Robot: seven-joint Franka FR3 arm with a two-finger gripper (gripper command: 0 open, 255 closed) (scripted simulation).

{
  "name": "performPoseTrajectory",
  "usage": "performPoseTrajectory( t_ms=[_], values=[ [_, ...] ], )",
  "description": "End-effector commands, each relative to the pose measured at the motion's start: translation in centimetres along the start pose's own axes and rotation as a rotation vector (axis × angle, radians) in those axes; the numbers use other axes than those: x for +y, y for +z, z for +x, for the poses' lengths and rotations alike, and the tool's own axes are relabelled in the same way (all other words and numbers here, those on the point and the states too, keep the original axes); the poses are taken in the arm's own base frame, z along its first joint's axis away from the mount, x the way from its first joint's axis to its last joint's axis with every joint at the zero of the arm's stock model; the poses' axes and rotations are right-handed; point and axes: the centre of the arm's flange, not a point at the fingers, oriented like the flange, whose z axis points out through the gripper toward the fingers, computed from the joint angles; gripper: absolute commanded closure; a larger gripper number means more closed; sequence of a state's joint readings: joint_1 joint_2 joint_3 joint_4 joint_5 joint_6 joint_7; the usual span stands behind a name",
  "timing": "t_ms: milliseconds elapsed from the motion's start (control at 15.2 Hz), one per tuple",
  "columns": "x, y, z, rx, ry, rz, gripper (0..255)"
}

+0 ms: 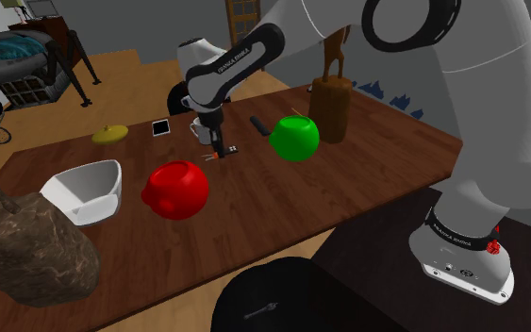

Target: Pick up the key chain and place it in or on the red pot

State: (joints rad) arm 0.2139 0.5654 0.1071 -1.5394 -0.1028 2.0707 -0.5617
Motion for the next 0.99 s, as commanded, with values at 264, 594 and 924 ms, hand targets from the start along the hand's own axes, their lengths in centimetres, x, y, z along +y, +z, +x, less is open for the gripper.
performPoseTrajectory(
  t_ms=[264, 594, 924],
  values=[
    [0.0, -3.2, -0.1, -0.001, 0.000, 0.000, 255],
    [0.0, -5.8, -0.2, -0.001, 0.000, 0.000, 255],
    [0.0, -8.5, -0.3, -0.001, 0.000, 0.000, 255]
  ],
)
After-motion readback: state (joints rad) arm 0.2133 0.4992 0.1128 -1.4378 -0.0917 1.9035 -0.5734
